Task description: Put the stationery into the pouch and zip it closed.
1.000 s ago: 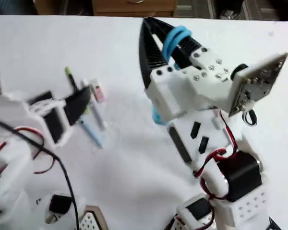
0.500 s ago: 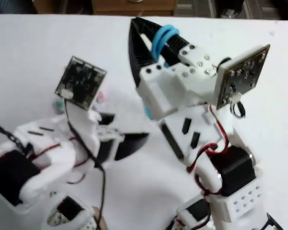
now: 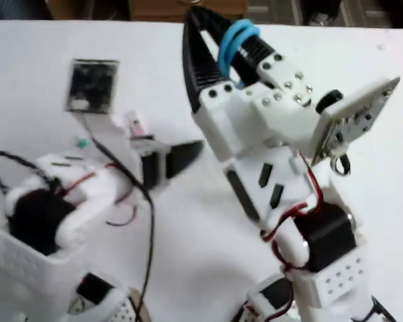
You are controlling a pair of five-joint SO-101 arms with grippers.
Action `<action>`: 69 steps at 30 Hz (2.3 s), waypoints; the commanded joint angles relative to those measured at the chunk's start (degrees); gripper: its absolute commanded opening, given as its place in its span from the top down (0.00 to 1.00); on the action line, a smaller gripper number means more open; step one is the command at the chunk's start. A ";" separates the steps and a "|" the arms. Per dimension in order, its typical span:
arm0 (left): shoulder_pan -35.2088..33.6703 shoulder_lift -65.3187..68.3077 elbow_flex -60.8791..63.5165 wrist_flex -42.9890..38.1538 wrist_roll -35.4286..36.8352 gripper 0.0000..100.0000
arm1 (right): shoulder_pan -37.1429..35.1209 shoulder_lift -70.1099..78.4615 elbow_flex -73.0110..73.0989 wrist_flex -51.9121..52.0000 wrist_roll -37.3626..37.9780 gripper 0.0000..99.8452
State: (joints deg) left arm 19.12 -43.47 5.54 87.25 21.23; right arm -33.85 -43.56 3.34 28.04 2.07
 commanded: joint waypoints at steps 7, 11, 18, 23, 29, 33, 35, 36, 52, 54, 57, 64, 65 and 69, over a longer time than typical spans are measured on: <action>-11.65 -0.75 -7.74 1.67 -2.11 0.70 | -0.48 15.87 -22.33 -3.21 4.84 0.98; -13.58 -0.84 -7.47 1.67 -2.46 0.70 | -0.48 25.27 -37.19 -1.63 4.84 0.98; -14.81 -0.84 -7.30 1.76 -2.46 0.70 | -0.48 37.58 -56.88 12.62 4.84 0.98; -14.90 -0.66 -7.30 1.76 -2.46 0.70 | -0.66 40.13 -57.23 30.29 4.31 0.98; -14.90 -0.75 -7.30 2.73 -2.55 0.70 | -5.49 38.29 -57.58 41.36 4.84 0.98; -14.46 -0.84 -7.74 4.92 -2.55 0.70 | -7.52 36.79 -57.67 43.38 4.75 0.98; -14.46 -0.84 -7.74 6.07 -2.55 0.70 | -8.22 36.00 -57.67 41.98 4.75 0.98; -14.46 -0.84 -7.74 6.68 -2.55 0.70 | -8.40 35.56 -57.67 41.10 4.66 0.98; -2.68 -15.34 -7.21 13.10 -0.35 0.70 | -10.77 35.12 -57.23 37.41 4.40 0.98; -2.07 -14.64 -5.80 12.48 0.44 0.70 | -10.86 35.12 -57.23 37.41 4.40 0.98; 0.84 -12.35 -1.93 9.85 0.44 0.70 | -10.86 35.12 -57.23 37.41 4.40 0.98; 4.79 -7.16 -1.76 7.21 1.14 0.68 | -10.86 34.77 -57.23 37.41 4.40 0.98; 4.88 -6.29 -1.85 7.21 1.76 0.68 | -10.86 34.77 -57.23 37.41 4.40 0.98; 4.88 -1.98 -1.76 6.07 2.37 0.68 | -10.86 34.68 -57.23 37.41 4.40 0.98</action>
State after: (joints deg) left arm 23.87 -47.96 4.04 94.64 23.08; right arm -44.66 -7.08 -52.66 66.64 6.20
